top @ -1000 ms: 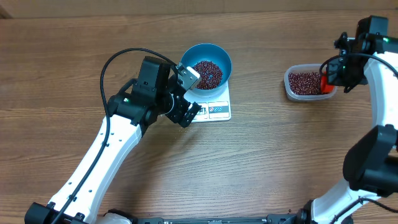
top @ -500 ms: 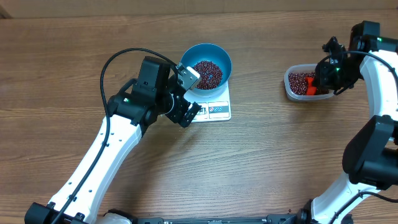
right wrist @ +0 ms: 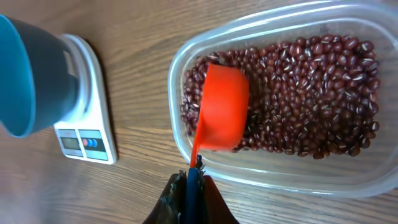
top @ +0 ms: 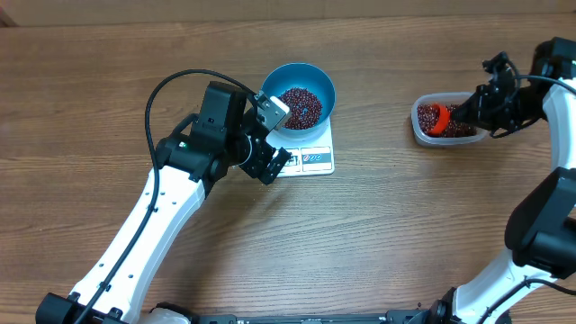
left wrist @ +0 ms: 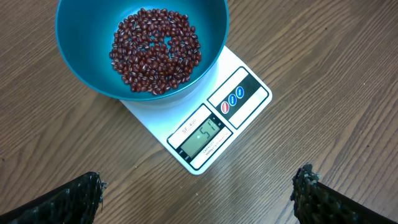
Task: Scoop item into bowl and weigh 150g on scale
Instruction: 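Dip the red scoop into the beans and lift it filled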
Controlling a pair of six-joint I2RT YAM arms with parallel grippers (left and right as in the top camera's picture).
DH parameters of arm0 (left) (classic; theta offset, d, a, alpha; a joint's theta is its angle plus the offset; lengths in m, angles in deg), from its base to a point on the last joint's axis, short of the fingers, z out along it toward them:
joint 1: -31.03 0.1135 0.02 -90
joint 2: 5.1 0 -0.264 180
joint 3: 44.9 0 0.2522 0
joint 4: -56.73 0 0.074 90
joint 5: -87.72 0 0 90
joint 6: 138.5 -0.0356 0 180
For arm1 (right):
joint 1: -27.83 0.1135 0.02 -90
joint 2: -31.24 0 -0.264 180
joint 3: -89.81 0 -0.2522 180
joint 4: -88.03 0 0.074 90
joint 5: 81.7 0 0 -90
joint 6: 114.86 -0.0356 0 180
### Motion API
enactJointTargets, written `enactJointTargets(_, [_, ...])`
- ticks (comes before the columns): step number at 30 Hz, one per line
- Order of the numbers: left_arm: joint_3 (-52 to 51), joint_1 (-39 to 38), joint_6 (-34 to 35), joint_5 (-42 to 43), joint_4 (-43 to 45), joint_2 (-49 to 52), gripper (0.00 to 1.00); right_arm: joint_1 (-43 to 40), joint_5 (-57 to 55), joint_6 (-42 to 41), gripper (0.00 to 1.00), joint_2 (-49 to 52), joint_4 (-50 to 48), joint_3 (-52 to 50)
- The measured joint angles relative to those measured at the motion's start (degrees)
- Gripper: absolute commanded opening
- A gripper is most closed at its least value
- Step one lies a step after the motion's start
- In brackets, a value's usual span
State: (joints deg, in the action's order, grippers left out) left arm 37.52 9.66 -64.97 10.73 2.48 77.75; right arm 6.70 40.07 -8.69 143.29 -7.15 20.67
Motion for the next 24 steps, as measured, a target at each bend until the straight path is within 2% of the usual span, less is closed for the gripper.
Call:
enactJointTargets(12, [0.00, 0.00, -0.02, 0.00, 0.02, 0.00, 1.00, -7.80, 6.93, 0.04, 0.04, 0.00, 2.12, 0.00])
enactJointTargets(24, [0.00, 0.00, -0.02, 0.00, 0.00, 0.00, 1.00, -13.64, 18.80, 6.40, 0.04, 0.00, 8.04, -0.04])
